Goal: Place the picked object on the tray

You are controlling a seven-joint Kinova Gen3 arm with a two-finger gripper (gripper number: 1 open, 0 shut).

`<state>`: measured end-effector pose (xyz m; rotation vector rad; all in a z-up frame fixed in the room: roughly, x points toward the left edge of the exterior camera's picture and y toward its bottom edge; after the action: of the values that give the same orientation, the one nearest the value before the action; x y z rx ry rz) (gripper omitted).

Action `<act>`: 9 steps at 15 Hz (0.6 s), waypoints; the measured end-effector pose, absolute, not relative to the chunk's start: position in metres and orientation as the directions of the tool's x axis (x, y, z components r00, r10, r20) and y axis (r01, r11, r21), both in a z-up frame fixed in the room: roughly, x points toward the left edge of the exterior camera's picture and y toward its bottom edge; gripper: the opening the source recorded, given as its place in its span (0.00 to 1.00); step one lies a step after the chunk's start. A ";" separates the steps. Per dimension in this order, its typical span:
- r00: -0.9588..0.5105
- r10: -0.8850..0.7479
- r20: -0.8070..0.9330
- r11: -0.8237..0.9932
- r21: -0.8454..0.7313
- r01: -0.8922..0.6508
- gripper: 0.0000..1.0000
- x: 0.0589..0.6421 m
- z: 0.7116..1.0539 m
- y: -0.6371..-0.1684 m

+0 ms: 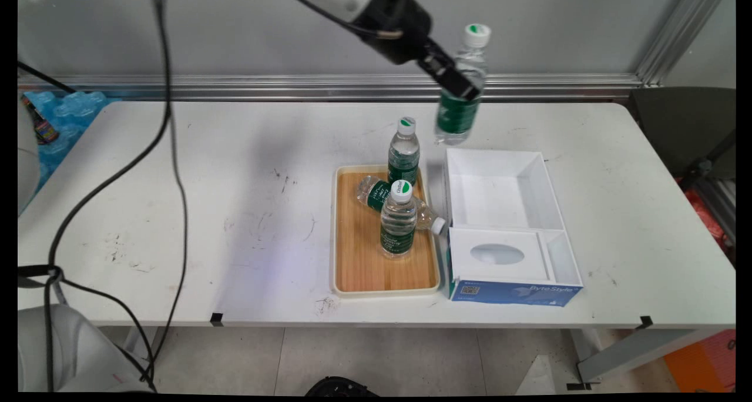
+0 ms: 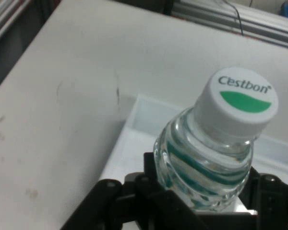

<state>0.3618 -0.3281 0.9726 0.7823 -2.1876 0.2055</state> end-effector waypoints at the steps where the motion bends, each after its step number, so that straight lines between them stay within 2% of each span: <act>1: -0.507 -0.475 0.719 0.794 0.103 -0.599 0.00 0.371 0.977 -0.317; 9: -0.557 -0.522 0.646 0.783 0.103 -0.614 0.00 0.435 0.989 -0.244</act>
<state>0.4354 -0.2437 0.9886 0.8388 -2.2874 0.1745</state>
